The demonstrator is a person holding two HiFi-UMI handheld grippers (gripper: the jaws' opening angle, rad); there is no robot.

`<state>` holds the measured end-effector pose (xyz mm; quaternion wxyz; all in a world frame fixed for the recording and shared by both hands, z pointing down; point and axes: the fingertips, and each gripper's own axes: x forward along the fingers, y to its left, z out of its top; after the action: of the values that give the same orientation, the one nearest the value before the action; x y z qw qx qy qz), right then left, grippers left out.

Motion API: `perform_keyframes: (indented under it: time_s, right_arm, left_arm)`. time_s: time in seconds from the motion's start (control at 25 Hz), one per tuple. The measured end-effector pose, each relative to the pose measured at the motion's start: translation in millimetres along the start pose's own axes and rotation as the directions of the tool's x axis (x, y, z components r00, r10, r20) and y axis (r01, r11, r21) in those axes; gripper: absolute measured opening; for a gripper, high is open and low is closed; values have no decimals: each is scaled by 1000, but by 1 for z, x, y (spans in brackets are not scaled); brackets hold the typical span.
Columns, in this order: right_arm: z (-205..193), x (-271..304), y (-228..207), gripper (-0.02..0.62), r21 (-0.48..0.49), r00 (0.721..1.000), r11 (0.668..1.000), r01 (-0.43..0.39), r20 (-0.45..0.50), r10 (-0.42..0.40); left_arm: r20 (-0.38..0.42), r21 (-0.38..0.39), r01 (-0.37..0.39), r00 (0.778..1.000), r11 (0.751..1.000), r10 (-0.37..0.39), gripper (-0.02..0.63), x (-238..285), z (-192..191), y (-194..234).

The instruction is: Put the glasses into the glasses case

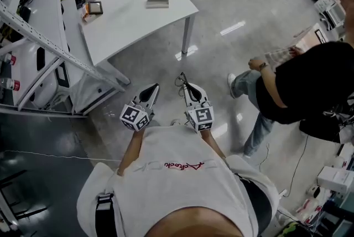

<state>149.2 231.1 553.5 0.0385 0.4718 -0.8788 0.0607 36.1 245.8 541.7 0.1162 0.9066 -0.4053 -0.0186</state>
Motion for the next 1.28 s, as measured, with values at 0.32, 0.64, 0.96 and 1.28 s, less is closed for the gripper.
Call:
perform_keyframes:
  time_s: [0.32, 0.64, 0.96, 1.28]
  right_arm:
    - [-3, 0, -14, 12, -6, 1000, 1000, -18, -6, 18]
    - [-3, 8, -22, 12, -20, 999, 999, -36, -14, 36]
    - [-6, 26, -38, 12, -21, 999, 1000, -23, -24, 22]
    - [-9, 64, -57, 12, -25, 998, 999, -23, -56, 21]
  left_arm:
    - [-1, 4, -1, 1000, 1000, 1, 9, 17, -5, -8]
    - [-5, -3, 2, 1000, 1000, -2, 8, 32, -9, -6]
    - [-12, -24, 20, 1000, 1000, -20, 9, 52, -15, 6]
    - [-16, -49, 19, 1000, 999, -20, 9, 79, -16, 39]
